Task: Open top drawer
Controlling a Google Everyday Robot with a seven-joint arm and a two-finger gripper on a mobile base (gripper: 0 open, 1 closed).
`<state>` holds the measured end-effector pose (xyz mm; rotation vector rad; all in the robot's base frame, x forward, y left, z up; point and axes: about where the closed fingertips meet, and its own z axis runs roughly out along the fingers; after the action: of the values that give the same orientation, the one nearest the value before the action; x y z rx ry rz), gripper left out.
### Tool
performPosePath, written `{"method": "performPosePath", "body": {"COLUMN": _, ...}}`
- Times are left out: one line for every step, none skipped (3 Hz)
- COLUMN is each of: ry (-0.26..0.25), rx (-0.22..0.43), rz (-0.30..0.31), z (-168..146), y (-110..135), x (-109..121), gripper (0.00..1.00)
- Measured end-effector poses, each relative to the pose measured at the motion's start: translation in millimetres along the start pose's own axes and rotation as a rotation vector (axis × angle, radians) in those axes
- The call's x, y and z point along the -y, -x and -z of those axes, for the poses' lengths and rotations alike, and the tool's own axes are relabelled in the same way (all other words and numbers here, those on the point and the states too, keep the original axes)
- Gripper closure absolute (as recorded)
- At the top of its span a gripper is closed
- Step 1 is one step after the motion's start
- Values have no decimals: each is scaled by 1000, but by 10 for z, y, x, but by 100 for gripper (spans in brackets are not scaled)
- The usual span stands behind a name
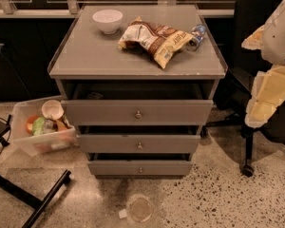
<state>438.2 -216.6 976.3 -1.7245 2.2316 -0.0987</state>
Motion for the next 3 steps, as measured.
{"method": "performPosePath", "body": {"ry": 0, "rx": 0, "rz": 0, "z": 0, "y": 0, "x": 0, "gripper": 0}}
{"method": "performPosePath", "body": {"ry": -2, "rx": 48, "rz": -36, "z": -160, "y": 156, "x": 13, "gripper": 0}}
{"method": "performPosePath", "body": {"ry": -9, "rx": 122, "rz": -117, "z": -493, "y": 465, "x": -84, "gripper": 0}}
